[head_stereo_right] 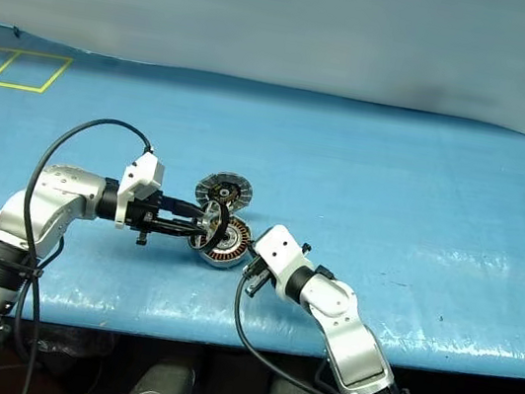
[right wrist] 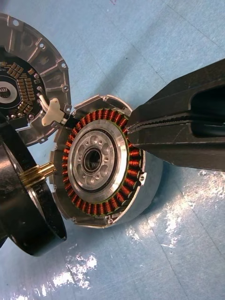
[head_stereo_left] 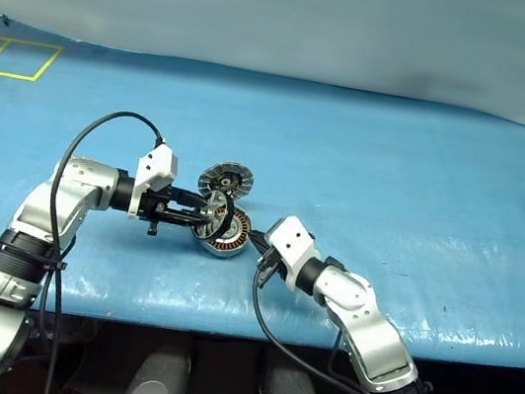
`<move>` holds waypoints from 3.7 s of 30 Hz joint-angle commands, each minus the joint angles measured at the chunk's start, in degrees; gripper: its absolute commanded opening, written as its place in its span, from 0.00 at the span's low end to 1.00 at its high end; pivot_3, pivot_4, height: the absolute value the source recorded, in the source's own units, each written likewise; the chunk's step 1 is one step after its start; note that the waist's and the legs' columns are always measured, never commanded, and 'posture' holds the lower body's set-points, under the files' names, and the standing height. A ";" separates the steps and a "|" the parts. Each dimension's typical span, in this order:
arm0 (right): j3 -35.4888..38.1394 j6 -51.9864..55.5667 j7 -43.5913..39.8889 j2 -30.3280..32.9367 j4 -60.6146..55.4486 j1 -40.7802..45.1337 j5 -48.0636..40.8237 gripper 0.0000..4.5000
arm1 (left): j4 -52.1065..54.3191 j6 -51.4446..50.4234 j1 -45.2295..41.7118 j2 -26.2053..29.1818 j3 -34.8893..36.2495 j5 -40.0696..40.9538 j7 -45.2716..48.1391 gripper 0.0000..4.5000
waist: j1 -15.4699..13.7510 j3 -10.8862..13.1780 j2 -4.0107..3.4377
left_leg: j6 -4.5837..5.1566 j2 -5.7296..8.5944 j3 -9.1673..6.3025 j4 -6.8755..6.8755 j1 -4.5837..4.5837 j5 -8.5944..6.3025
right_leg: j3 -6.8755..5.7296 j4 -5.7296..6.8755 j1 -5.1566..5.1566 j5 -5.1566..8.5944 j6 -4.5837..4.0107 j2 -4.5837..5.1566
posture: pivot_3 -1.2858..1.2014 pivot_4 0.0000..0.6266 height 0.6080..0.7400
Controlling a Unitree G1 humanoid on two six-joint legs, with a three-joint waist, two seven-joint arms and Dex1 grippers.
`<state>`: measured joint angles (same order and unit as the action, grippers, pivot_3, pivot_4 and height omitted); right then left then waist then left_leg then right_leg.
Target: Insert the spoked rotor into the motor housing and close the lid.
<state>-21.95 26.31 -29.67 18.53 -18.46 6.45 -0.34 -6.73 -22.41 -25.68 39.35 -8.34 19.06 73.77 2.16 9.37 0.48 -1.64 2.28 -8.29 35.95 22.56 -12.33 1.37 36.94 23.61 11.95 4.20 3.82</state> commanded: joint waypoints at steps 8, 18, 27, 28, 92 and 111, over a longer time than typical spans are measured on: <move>0.51 0.46 0.48 0.28 -2.73 -0.52 0.41 0.00 | 0.80 -0.31 -1.82 -0.18 1.65 1.02 0.21 0.38 | -0.04 0.00 0.00 | 0.00 0.00 0.00 0.01 0.00 0.00 | 0.00 0.00 -0.02 0.00 0.01 0.00 | 0.52 0.24 1.00; 0.39 0.38 0.37 0.04 -2.10 -0.02 0.48 0.00 | 1.95 0.74 -1.27 1.68 2.09 0.09 -0.89 0.38 | 0.06 0.00 0.00 | 0.00 0.00 0.00 0.01 -0.01 0.00 | 0.00 0.00 -0.02 0.00 0.01 0.00 | 0.52 0.24 1.00; 0.35 0.58 0.31 0.20 -2.16 -0.04 0.67 0.00 | 4.81 -3.69 -0.87 2.04 2.11 3.88 0.21 0.38 | 0.10 0.00 0.00 | 0.00 -0.01 0.00 0.01 -0.01 0.00 | 0.00 0.00 -0.01 0.00 0.00 0.00 | 0.52 0.24 1.00; 0.36 0.61 0.35 0.22 -2.16 -0.06 0.73 0.00 | 4.88 -4.14 -1.00 2.19 1.92 3.96 0.29 0.38 | 0.10 0.00 0.00 | 0.00 -0.01 0.00 0.01 -0.01 0.00 | 0.00 0.00 -0.01 0.00 0.00 -0.01 | 0.52 0.24 1.00; 0.30 0.46 1.18 0.02 -2.10 -0.60 2.13 0.00 | -2.80 2.85 -2.53 -3.08 -0.52 -2.46 -2.30 0.38 | 0.02 -0.01 0.01 | 0.00 -0.01 0.00 0.04 -0.02 0.00 | 0.02 0.01 -0.04 -0.02 0.03 -0.02 | 0.52 0.24 1.00; 0.11 0.16 1.16 -0.06 -1.52 -0.10 2.52 0.00 | -3.02 3.94 -2.49 -1.60 -1.58 -4.25 -0.24 0.42 | 0.11 0.00 0.01 | 0.00 -0.01 0.01 0.03 -0.01 0.00 | 0.02 0.00 -0.02 -0.02 0.02 -0.02 | 0.52 0.24 1.00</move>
<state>-21.94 26.94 -28.61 18.69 -18.72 5.67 1.94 -9.70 -18.64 -27.24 36.80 -10.04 15.12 73.00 2.26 9.37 0.49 -1.64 2.28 -8.28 35.98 22.54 -12.33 1.39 36.95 23.59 11.93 4.22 3.80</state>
